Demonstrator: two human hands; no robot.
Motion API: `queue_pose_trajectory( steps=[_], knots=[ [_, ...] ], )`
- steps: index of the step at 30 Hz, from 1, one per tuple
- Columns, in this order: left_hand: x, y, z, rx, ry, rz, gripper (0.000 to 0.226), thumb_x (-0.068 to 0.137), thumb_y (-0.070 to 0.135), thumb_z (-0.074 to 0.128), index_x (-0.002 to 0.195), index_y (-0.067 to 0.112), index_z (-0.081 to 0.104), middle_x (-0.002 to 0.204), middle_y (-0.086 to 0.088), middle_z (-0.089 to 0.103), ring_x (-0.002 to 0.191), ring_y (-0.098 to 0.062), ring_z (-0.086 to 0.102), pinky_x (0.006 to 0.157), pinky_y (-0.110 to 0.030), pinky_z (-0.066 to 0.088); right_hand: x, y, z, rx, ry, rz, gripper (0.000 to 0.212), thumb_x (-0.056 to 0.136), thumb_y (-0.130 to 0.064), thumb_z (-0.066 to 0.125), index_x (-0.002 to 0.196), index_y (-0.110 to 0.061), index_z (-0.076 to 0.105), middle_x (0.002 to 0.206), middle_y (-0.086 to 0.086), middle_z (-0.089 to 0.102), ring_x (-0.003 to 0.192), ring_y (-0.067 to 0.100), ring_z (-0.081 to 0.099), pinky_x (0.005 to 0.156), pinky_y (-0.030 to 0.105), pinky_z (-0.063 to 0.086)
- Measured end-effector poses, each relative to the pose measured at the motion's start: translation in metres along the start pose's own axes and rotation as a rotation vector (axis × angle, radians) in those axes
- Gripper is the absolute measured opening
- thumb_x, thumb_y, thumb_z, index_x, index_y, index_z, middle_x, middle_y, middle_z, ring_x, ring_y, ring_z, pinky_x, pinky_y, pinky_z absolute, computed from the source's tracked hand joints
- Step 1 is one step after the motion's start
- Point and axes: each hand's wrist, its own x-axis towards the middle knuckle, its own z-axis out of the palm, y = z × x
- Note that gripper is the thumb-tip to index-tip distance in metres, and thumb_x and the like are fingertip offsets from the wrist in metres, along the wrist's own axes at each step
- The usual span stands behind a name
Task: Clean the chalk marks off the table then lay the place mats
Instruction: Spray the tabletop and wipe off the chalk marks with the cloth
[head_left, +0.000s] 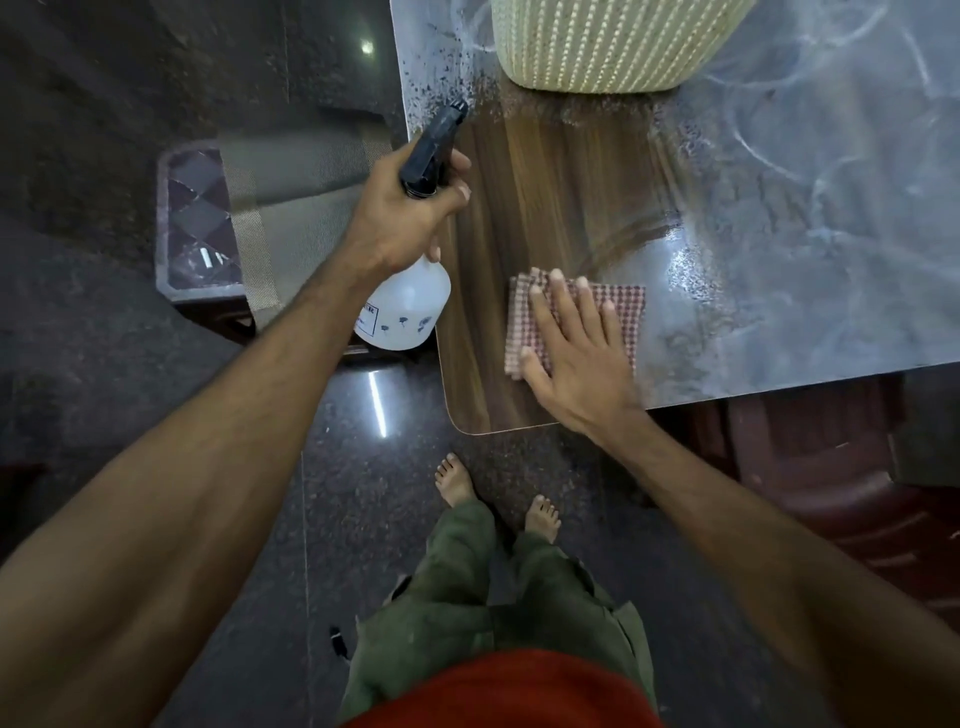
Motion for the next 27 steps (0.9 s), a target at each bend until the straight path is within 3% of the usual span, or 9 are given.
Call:
queue_pose_trajectory(
  steps=[5,9,16,19,24,27],
  knots=[
    [-0.016,0.003,0.009,0.011,0.024,-0.008,0.022,0.089,0.012,0.064,0.109,0.004,0.060,0.102,-0.024,0.063,0.035,-0.017,0.047,0.043,-0.028,0.044,0.007,-0.049,0.006,0.013,-0.013,-0.144,0.072,0.096,-0.056,0.015,0.158,-0.019,0.008,0.166,0.007,0.001,0.152,0.027,0.001,0.122,0.049,0.002],
    [-0.030,0.005,0.014,0.011,0.053,-0.014,0.022,0.090,0.010,0.064,0.110,0.001,0.060,0.103,-0.026,0.062,0.037,-0.020,0.047,0.042,-0.026,0.045,-0.029,-0.018,0.013,-0.010,-0.045,-0.280,0.070,0.097,-0.054,0.019,0.158,-0.021,0.008,0.166,0.004,0.000,0.152,0.024,0.001,0.122,0.050,0.008],
    [-0.058,0.002,0.027,0.016,0.076,-0.020,0.017,0.089,0.010,0.063,0.105,0.007,0.060,0.100,-0.022,0.063,0.034,-0.016,0.047,0.045,-0.027,0.045,-0.015,0.110,-0.015,0.000,0.012,0.041,0.075,0.093,-0.061,0.012,0.158,-0.026,0.003,0.166,0.002,-0.005,0.152,0.024,-0.004,0.122,0.050,0.003],
    [-0.062,0.006,0.039,0.041,0.062,-0.014,0.016,0.090,0.009,0.062,0.106,0.007,0.059,0.094,-0.010,0.062,0.033,-0.015,0.047,0.045,-0.028,0.046,0.005,0.107,-0.019,0.030,0.062,0.158,0.076,0.091,-0.057,0.015,0.158,-0.023,0.009,0.166,0.005,0.001,0.152,0.029,0.002,0.122,0.052,0.004],
    [-0.061,0.022,0.070,0.068,0.024,-0.022,0.025,0.088,0.013,0.064,0.109,0.002,0.060,0.096,-0.011,0.063,0.033,-0.016,0.048,0.045,-0.031,0.048,-0.041,0.070,0.001,0.007,0.037,-0.063,0.072,0.094,-0.053,0.019,0.158,-0.021,0.012,0.166,0.005,0.006,0.152,0.027,0.005,0.122,0.050,0.008],
    [-0.057,0.032,0.086,0.094,0.001,-0.018,0.021,0.090,0.010,0.064,0.110,0.002,0.060,0.095,-0.008,0.062,0.033,-0.015,0.048,0.046,-0.029,0.048,-0.075,0.103,0.005,0.028,0.044,-0.051,0.071,0.094,-0.056,0.024,0.158,-0.026,0.016,0.165,0.000,0.008,0.152,0.022,0.007,0.122,0.047,0.010]
  ],
)
